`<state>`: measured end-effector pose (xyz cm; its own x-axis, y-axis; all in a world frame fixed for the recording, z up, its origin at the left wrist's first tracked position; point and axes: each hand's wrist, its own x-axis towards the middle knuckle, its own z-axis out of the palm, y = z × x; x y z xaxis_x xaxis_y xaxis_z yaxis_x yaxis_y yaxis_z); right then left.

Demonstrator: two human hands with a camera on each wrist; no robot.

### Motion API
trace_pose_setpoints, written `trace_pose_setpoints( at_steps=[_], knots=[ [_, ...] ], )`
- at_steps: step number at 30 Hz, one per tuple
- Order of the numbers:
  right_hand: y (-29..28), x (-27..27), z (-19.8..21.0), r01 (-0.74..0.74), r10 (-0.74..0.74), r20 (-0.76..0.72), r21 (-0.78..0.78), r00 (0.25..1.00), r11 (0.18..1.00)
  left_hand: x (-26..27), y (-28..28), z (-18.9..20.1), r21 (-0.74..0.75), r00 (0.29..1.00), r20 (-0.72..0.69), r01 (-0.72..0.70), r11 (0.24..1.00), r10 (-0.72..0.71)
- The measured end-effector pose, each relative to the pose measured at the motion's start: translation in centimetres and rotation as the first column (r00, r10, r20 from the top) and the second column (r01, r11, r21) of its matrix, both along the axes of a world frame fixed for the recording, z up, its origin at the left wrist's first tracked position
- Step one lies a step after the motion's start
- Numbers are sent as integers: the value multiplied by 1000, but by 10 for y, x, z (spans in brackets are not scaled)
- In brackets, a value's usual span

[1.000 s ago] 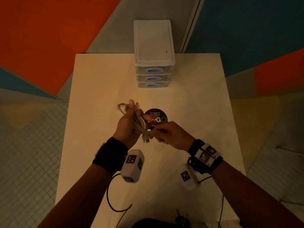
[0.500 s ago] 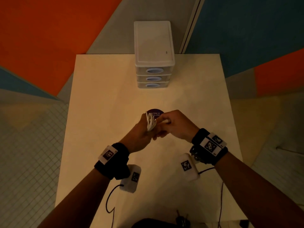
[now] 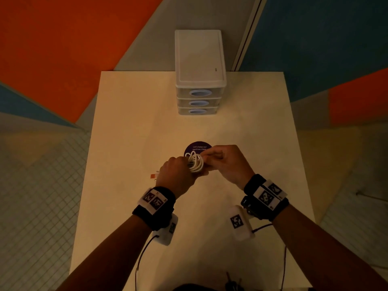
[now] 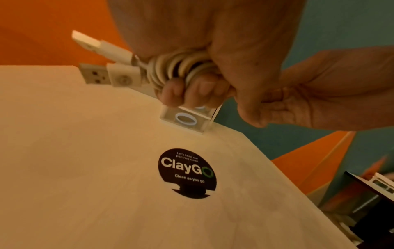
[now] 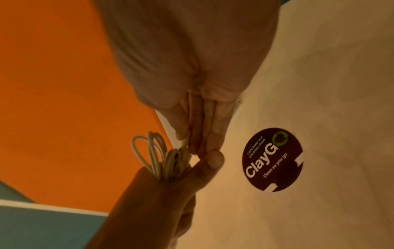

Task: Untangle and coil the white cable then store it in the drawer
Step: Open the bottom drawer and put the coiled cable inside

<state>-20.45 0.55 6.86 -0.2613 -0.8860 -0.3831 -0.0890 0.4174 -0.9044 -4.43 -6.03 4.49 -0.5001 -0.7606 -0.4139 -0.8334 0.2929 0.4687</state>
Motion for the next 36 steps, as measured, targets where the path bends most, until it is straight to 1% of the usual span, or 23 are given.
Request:
trace_pose_setpoints(
  at_steps=[3,4,6,8,10,13,16,17,19,21,24,26,32,36],
  knots=[
    [-9,-3,-12,18,-19,-65,-11,998,1000,3,-2,-4,-13,997,25,-71,997,72],
    [-14,-5,-16,21,-23,-116,-13,993,1000,5,-3,-4,-18,994,41,-97,995,98],
    [-27,-11,-29,17,-24,-279,-26,960,1000,10,-7,-8,-41,988,82,-126,991,129],
    [-43,-16,-44,-30,9,-415,-46,910,998,16,-11,-10,-72,982,123,-137,988,145],
    [-61,-18,-59,-92,62,-508,-33,859,995,22,-11,-15,-85,979,135,-140,987,150],
    [-87,-18,-81,-181,197,-639,91,744,979,32,-9,-23,-89,978,147,-136,987,148],
    [-108,-20,-100,-259,341,-716,227,609,939,38,-9,-31,-81,973,148,-165,983,176],
    [-115,-21,-104,-265,358,-737,247,574,932,39,-9,-33,-76,972,146,-173,982,183],
    [-126,-22,-113,-260,342,-784,236,518,936,41,-9,-38,-67,971,144,-184,981,192],
    [-131,-20,-119,-241,312,-822,219,477,945,41,-10,-42,-59,971,144,-186,981,192],
    [-131,-12,-123,-210,303,-859,234,412,949,40,-13,-44,-50,972,141,-181,982,186],
    [-130,-8,-124,-204,314,-867,251,388,946,39,-15,-46,-47,973,137,-180,983,185],
    [-139,-1,-123,-195,398,-825,348,400,917,40,-16,-48,-48,972,125,-195,980,199],
    [-133,2,-120,-192,410,-820,362,399,912,46,-17,-47,-42,969,111,-217,975,220]
  ],
)
